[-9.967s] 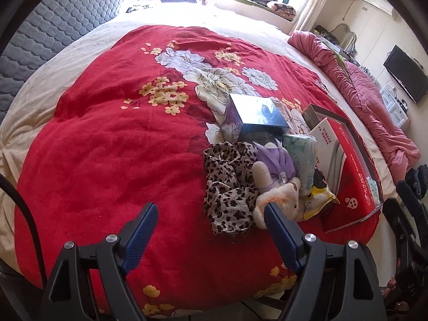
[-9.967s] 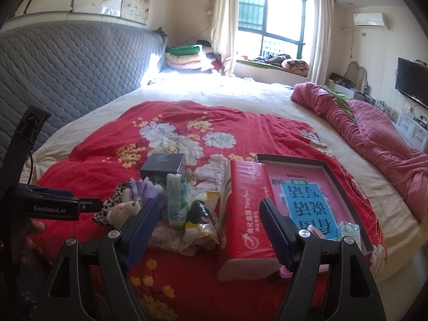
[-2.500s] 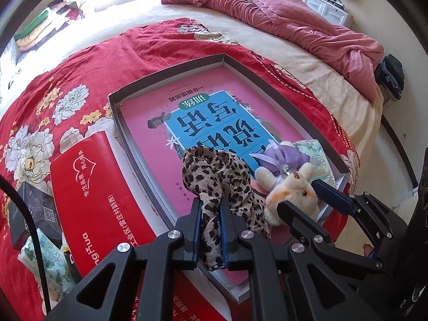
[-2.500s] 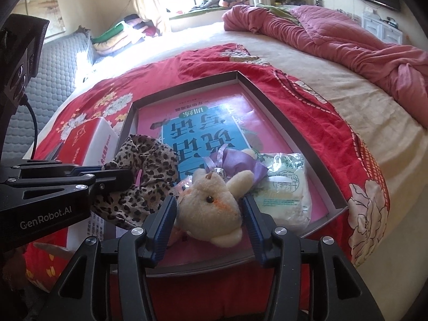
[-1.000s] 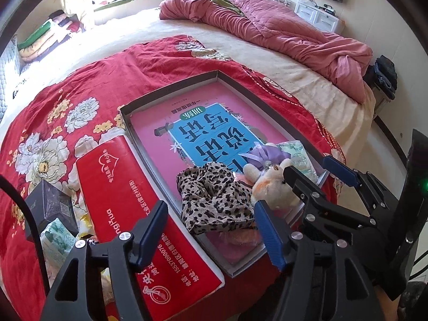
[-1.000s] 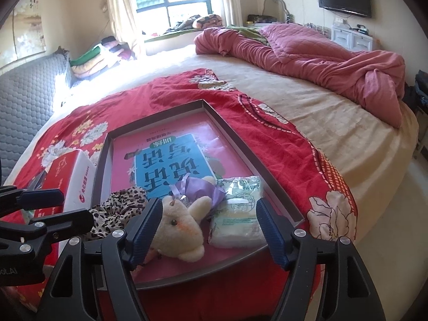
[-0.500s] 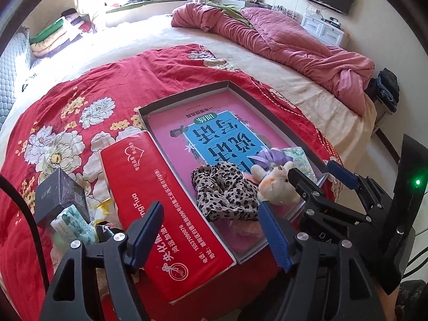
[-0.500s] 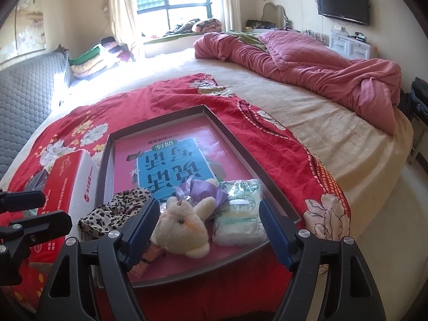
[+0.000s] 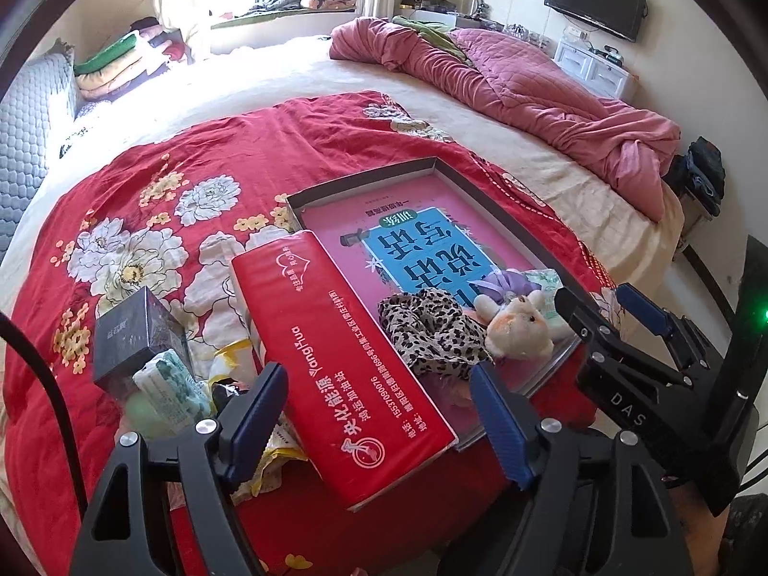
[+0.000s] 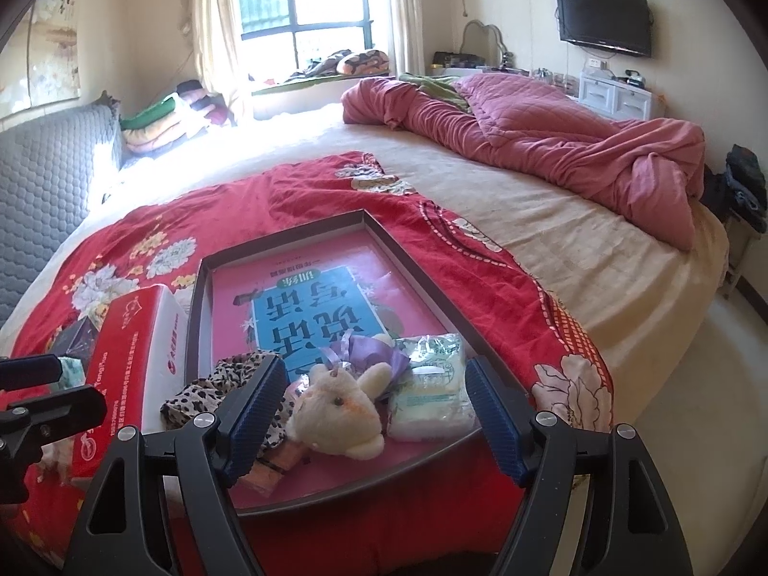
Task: Organize soft objects
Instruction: 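Withdraw both open tools from the tray back toward the item pile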
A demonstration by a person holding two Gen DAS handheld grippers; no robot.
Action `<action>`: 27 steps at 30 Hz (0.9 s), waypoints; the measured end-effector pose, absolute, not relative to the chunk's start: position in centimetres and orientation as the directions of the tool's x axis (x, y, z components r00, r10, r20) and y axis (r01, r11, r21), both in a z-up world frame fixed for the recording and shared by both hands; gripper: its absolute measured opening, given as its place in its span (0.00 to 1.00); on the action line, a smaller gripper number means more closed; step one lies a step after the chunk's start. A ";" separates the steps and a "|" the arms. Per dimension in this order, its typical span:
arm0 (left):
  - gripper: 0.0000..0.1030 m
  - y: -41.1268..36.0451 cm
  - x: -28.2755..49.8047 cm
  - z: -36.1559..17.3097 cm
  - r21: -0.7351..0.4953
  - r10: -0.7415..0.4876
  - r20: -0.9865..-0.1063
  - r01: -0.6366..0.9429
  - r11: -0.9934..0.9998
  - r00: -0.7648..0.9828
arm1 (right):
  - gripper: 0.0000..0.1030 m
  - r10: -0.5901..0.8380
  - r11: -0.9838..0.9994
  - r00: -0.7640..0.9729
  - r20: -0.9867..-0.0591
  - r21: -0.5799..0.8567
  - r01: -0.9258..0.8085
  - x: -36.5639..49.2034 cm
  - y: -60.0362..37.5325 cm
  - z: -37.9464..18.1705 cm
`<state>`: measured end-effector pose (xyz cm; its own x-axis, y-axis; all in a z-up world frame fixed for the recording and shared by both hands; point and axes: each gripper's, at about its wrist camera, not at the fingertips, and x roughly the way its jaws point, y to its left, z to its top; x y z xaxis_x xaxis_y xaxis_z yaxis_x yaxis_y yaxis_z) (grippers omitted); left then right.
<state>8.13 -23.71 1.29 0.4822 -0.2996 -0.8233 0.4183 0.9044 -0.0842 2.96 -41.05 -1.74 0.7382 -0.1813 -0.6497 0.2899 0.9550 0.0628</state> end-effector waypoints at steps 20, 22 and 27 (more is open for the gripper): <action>0.75 -18.7 6.3 4.3 -0.082 -0.285 -0.785 0.364 0.928 0.550 | 0.76 -0.120 0.980 0.849 -0.514 0.076 0.184 0.4 -35.4 5.8; 0.75 -18.0 6.1 4.6 -0.085 -0.283 -0.780 0.353 0.932 0.558 | 0.77 -0.117 0.981 0.847 -0.518 0.071 0.178 0.2 -34.9 6.0; 0.75 -16.2 5.8 5.3 -0.097 -0.278 -0.769 0.325 0.941 0.576 | 0.77 -0.120 0.986 0.846 -0.519 0.034 0.161 -0.1 -33.3 6.6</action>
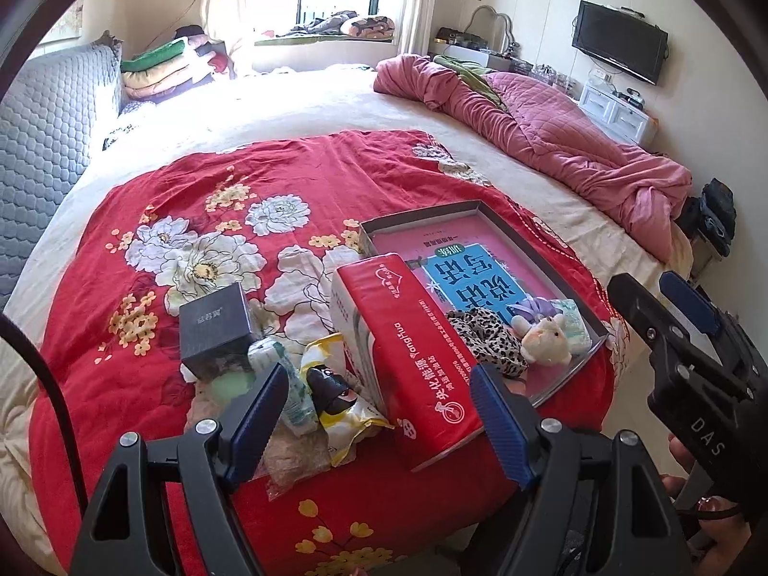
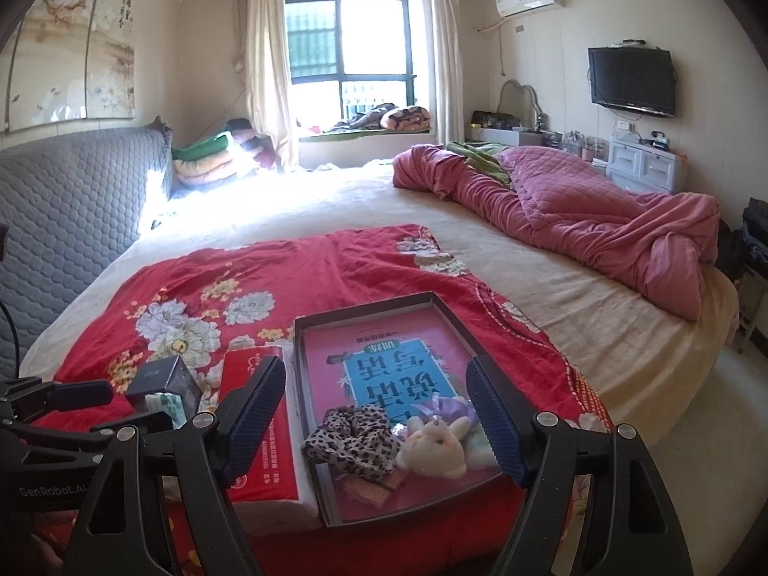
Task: Organize soft objects
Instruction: 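Withdraw both open tools from the tray back toward the item pile, then move the left tool to the cream bunny while the right tool approaches the wet-wipes pack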
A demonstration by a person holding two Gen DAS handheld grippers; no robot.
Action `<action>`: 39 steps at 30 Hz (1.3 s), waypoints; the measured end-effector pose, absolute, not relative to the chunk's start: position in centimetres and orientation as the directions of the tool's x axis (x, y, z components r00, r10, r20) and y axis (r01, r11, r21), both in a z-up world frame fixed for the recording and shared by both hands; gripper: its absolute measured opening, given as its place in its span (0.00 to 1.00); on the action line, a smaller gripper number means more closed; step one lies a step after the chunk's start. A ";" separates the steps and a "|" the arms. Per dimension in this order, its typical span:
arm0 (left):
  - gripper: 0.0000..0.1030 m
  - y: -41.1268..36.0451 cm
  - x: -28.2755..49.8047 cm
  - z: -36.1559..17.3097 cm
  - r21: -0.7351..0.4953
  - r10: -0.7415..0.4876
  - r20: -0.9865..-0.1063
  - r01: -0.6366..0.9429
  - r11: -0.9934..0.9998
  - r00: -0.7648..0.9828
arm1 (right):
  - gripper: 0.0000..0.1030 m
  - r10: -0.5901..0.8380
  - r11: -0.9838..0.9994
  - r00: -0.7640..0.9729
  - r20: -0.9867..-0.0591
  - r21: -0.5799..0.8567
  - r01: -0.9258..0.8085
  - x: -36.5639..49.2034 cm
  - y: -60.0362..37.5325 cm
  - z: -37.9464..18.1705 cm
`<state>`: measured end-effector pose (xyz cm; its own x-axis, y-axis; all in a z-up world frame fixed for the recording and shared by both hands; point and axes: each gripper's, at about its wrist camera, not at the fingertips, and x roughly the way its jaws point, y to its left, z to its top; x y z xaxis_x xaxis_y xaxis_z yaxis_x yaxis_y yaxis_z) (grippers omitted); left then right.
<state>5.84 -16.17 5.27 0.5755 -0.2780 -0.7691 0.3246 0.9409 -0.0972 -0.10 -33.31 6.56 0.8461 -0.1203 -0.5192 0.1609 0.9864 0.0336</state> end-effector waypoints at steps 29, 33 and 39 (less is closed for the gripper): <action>0.75 -6.2 4.2 6.4 -0.121 -0.191 -0.748 0.153 0.981 0.636 | 0.77 -0.011 0.999 0.855 -0.519 -0.043 -0.013 -1.1 -26.3 7.5; 0.75 -4.8 4.1 6.6 -0.122 -0.174 -0.747 0.124 0.985 0.641 | 0.77 0.007 0.999 0.856 -0.516 -0.039 -0.032 -1.1 -26.1 7.6; 0.75 -2.3 4.0 6.2 -0.125 -0.142 -0.753 0.073 0.990 0.642 | 0.77 0.036 0.997 0.854 -0.519 -0.045 -0.069 -1.1 -25.3 7.3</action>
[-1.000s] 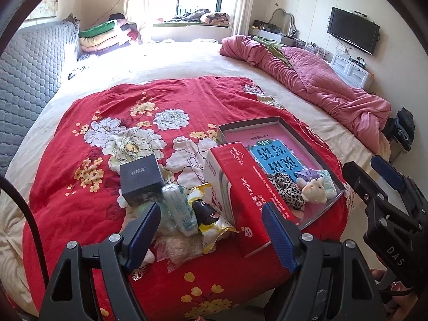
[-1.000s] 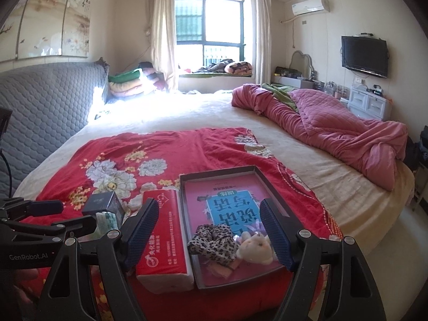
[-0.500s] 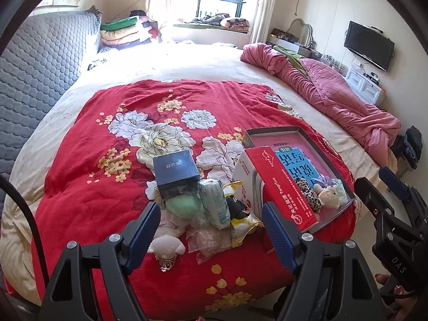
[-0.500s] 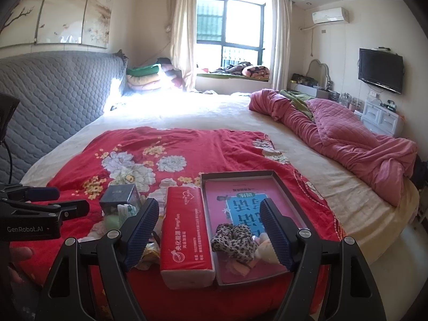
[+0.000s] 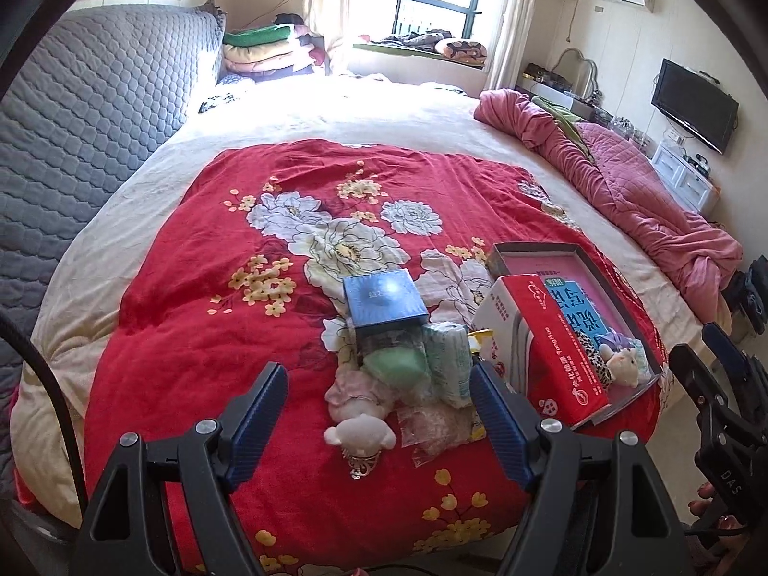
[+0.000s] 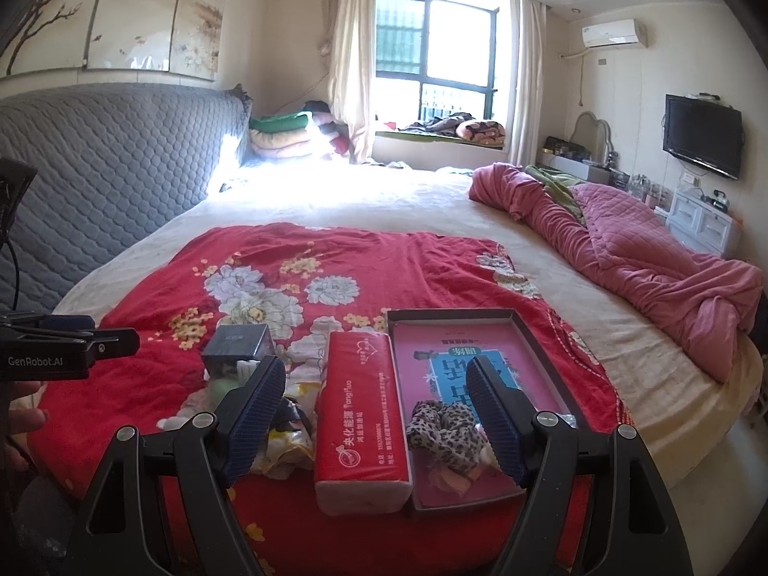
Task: Organize soft objects
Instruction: 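Move the left tool to the cream bunny while the right tool approaches the wet-wipes pack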
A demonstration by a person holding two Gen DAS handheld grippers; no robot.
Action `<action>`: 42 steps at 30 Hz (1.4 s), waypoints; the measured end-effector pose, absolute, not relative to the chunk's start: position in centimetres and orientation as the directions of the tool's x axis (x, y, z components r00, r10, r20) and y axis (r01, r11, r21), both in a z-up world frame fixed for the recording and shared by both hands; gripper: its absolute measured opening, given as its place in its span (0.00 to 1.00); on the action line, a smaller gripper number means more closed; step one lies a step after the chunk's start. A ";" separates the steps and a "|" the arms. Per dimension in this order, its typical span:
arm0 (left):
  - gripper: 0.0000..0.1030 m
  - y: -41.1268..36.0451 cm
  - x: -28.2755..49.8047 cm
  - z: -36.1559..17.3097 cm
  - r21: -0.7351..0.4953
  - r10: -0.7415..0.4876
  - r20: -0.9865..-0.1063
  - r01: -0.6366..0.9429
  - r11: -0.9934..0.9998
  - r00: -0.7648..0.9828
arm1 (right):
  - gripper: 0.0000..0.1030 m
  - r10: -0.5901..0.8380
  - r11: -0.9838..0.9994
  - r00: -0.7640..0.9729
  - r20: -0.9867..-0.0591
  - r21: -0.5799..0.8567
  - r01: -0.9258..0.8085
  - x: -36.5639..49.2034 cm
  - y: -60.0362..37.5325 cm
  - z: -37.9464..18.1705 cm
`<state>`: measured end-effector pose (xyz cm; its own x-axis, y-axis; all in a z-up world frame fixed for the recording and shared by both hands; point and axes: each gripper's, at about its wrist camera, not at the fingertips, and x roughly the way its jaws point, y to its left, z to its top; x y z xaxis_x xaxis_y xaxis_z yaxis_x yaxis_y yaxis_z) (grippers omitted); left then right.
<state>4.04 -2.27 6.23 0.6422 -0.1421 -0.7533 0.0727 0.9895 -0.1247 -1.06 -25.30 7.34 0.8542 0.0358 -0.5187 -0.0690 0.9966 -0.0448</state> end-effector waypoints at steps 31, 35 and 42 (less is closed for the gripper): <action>0.75 0.5 5.2 -1.4 -0.145 -0.125 -0.847 0.001 0.989 0.517 | 0.77 0.157 0.965 0.785 -0.599 -0.076 -0.252 0.4 -20.6 2.6; 0.75 0.2 5.4 -2.2 -0.154 -0.135 -0.850 0.005 0.988 0.509 | 0.77 0.169 0.957 0.775 -0.609 -0.085 -0.276 0.9 -19.6 1.8; 0.75 0.2 5.9 -3.8 -0.170 -0.148 -0.859 0.000 0.985 0.490 | 0.77 0.184 0.951 0.754 -0.630 -0.082 -0.300 2.4 -18.4 0.5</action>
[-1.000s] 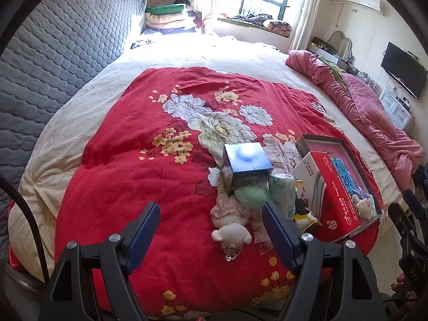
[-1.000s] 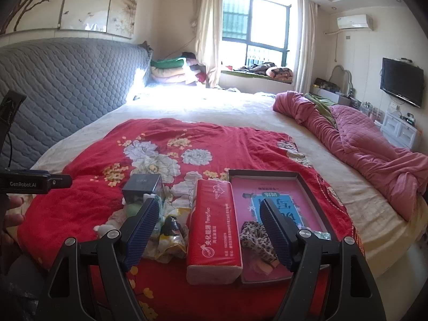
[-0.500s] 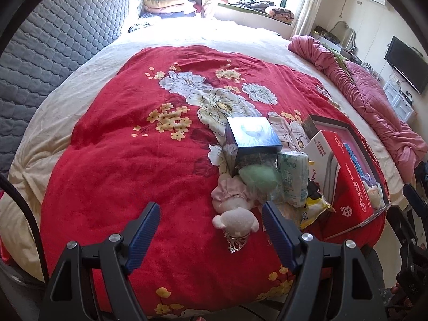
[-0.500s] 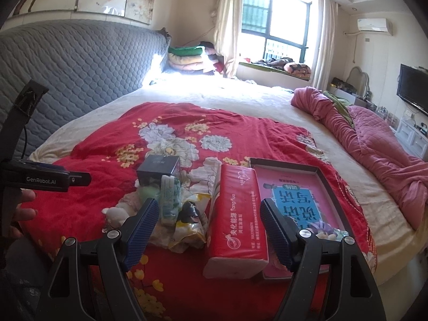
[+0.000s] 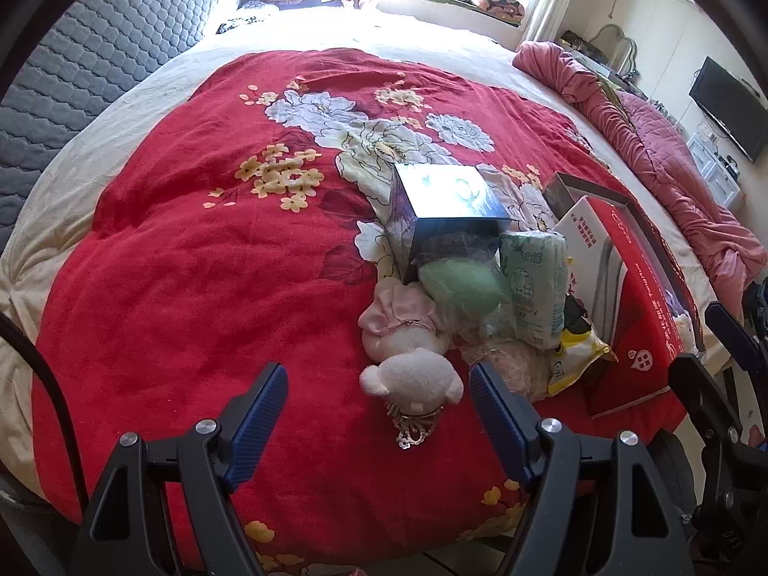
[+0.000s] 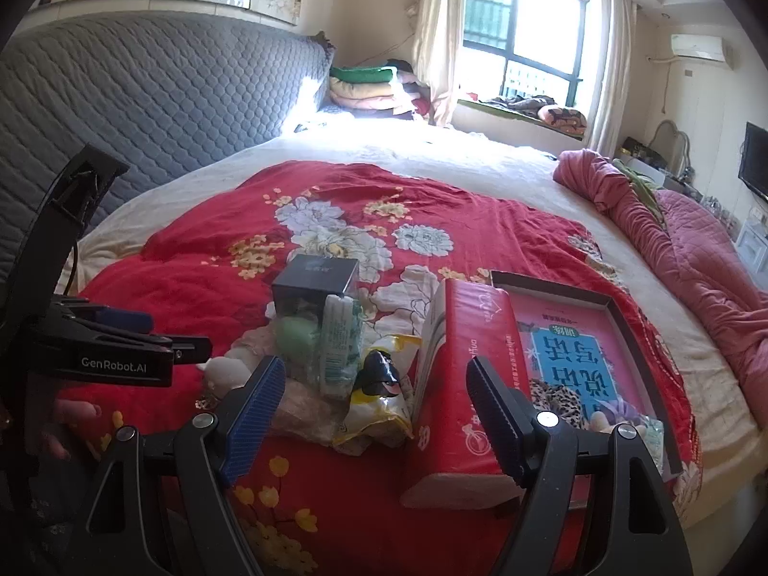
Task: Organize soft objects
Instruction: 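Move the left tool to the cream bunny while the right tool approaches the wet-wipes pack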
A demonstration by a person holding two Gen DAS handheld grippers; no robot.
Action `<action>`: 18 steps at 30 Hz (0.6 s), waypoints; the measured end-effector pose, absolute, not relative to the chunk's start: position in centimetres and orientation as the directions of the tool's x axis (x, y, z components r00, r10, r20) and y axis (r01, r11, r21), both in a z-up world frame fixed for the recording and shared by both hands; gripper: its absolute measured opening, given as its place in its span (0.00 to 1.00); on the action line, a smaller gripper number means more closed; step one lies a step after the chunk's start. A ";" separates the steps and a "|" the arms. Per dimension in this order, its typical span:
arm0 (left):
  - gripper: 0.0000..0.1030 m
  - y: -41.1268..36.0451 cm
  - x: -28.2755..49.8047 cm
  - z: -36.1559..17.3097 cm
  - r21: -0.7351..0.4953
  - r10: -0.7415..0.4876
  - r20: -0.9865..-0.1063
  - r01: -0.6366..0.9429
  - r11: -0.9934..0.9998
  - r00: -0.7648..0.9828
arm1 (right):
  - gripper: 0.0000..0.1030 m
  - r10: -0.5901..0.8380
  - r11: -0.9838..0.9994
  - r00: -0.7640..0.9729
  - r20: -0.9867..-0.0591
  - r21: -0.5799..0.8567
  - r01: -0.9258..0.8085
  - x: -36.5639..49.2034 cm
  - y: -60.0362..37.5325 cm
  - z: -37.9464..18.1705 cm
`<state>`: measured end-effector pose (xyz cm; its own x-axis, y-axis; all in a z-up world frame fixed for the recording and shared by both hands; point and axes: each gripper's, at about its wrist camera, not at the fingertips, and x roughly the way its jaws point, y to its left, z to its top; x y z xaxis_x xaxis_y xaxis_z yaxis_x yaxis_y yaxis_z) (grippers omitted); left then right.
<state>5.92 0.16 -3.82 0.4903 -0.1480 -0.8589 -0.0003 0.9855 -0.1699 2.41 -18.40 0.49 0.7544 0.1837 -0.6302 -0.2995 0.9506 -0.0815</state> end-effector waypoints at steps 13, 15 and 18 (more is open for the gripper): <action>0.75 0.3 6.7 -5.9 -0.195 -0.172 -0.870 -0.002 0.981 0.462 | 0.77 0.191 0.937 0.726 -0.661 -0.097 -0.335 6.7 -15.7 -1.6; 0.75 0.2 6.9 -6.2 -0.198 -0.175 -0.872 -0.001 0.980 0.457 | 0.77 0.188 0.936 0.718 -0.670 -0.099 -0.338 7.5 -15.4 -2.0; 0.75 0.3 7.1 -6.5 -0.203 -0.176 -0.880 -0.014 0.979 0.442 | 0.77 0.185 0.937 0.709 -0.681 -0.097 -0.337 8.6 -14.9 -2.6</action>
